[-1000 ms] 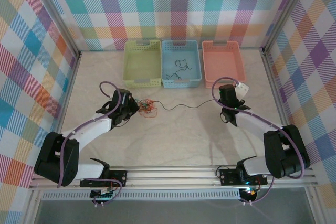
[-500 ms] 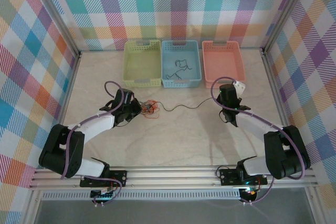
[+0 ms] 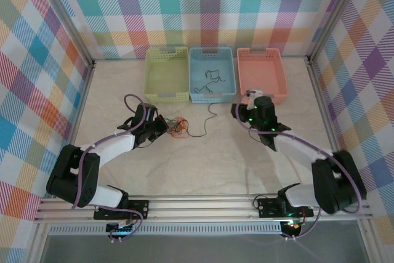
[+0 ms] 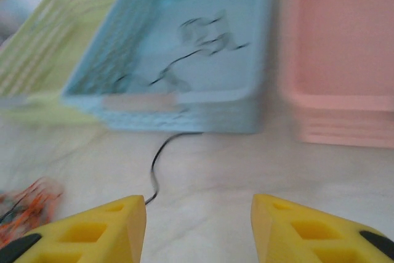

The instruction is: Untangle the cables

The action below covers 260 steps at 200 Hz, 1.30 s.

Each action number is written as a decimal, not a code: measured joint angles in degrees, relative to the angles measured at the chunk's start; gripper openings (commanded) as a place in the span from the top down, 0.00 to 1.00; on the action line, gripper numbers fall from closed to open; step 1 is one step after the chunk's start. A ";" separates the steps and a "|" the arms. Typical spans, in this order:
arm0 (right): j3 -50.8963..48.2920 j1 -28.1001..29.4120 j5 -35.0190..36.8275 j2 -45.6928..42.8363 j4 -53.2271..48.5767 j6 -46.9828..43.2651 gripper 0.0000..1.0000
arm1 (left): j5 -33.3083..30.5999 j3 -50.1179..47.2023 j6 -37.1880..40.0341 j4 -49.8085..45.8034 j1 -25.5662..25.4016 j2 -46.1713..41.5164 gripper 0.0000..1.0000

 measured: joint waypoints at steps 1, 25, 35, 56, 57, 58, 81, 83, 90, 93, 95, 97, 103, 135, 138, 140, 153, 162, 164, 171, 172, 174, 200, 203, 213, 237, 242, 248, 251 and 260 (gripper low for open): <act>0.20 0.07 -0.26 0.26 0.02 -0.09 0.51 | 0.02 0.02 0.02 0.00 0.00 0.00 1.00; 8.02 3.13 -10.01 10.12 -1.90 -3.85 0.51 | 0.09 0.50 0.63 -0.02 -0.02 0.33 1.00; 10.54 4.37 -12.74 12.66 -3.26 -5.07 0.49 | 0.11 0.74 0.72 -0.02 -0.07 0.50 1.00; 12.02 6.56 -15.98 13.88 -4.96 -7.26 0.47 | 0.11 0.87 0.85 -0.04 -0.04 0.68 1.00; 12.04 6.64 -16.13 13.88 -5.05 -7.32 0.47 | 0.11 0.87 0.87 -0.04 -0.07 0.70 1.00; 12.07 6.71 -16.22 13.88 -5.09 -7.39 0.46 | 0.11 0.87 0.87 -0.04 -0.04 0.70 1.00; 12.87 8.59 -17.20 14.08 -6.80 -8.94 0.43 | 0.11 0.94 0.87 -0.04 -0.07 0.79 1.00; 12.98 8.70 -17.11 14.10 -6.97 -8.96 0.43 | 0.11 0.96 0.87 -0.04 -0.07 0.81 1.00; 13.35 9.16 -16.57 14.12 -7.82 -8.94 0.42 | 0.09 0.98 0.87 -0.04 -0.07 0.85 1.00; 13.53 9.35 -16.02 14.12 -8.28 -8.90 0.42 | 0.09 1.01 0.87 -0.04 -0.04 0.85 1.00; 13.68 9.51 -15.69 14.12 -8.59 -8.92 0.42 | 0.09 1.03 0.87 -0.04 -0.07 0.87 1.00; 13.81 9.64 -15.43 14.12 -8.87 -8.87 0.42 | 0.09 1.03 0.87 -0.04 -0.07 0.92 1.00; 14.32 10.05 -14.08 14.12 -9.94 -8.72 0.42 | 0.09 1.05 0.87 -0.04 -0.07 0.96 1.00; 15.37 11.41 -6.99 12.61 -15.37 -7.34 0.42 | 0.09 1.07 0.87 -0.04 -0.07 1.33 1.00; 15.37 11.47 -6.51 12.31 -15.93 -7.26 0.42 | 0.09 1.07 0.87 -0.04 -0.07 1.38 1.00; 15.37 11.50 -6.29 12.15 -16.17 -7.17 0.42 | 0.09 1.07 0.87 -0.04 -0.07 1.38 1.00; 16.22 11.52 -4.55 11.10 -19.61 -6.99 0.42 | 0.09 1.07 0.87 -0.07 -0.07 1.40 1.00; 18.23 11.52 -3.87 11.10 -22.93 -6.95 0.42 | 0.07 1.11 0.85 -0.07 -0.09 1.40 1.00; 18.73 11.52 -3.74 11.15 -23.54 -6.95 0.42 | 0.09 1.11 0.87 -0.07 -0.09 1.38 1.00; 20.70 11.52 -3.65 11.43 -25.83 -6.99 0.42 | 0.09 1.14 0.87 -0.07 -0.09 1.40 1.00; 21.07 11.52 -3.69 11.47 -26.25 -7.02 0.42 | 0.09 1.14 0.87 -0.07 -0.09 1.38 1.00; 21.70 11.52 -3.76 11.56 -26.86 -7.10 0.42 | 0.09 1.16 0.85 -0.07 -0.09 1.40 1.00; 27.30 11.52 -4.22 12.94 -31.58 -7.67 0.43 | 0.09 1.18 0.87 -0.07 -0.09 1.40 1.00; 27.65 11.52 -4.28 13.14 -31.93 -7.72 0.43 | 0.09 1.18 0.87 -0.07 -0.09 1.40 1.00; 28.46 11.54 -4.59 14.10 -33.09 -8.17 0.43 | 0.09 1.20 0.87 -0.07 -0.09 1.40 1.00; 29.75 11.63 -5.46 18.40 -36.04 -9.14 0.45 | 0.09 1.49 0.87 -0.09 -0.09 1.62 1.00; 29.99 11.63 -5.70 19.54 -36.63 -9.38 0.45 | 0.09 1.55 0.85 -0.04 -0.09 1.70 1.00; 30.27 11.65 -5.86 20.83 -37.27 -9.60 0.46 | 0.09 1.60 0.87 -0.07 -0.09 1.79 1.00; 30.40 11.67 -5.97 21.42 -37.59 -9.68 0.46 | 0.09 1.62 0.87 -0.07 -0.09 1.81 1.00; 30.75 11.76 -6.29 23.15 -38.62 -10.10 0.46 | 0.09 1.62 0.87 -0.09 -0.09 1.92 1.00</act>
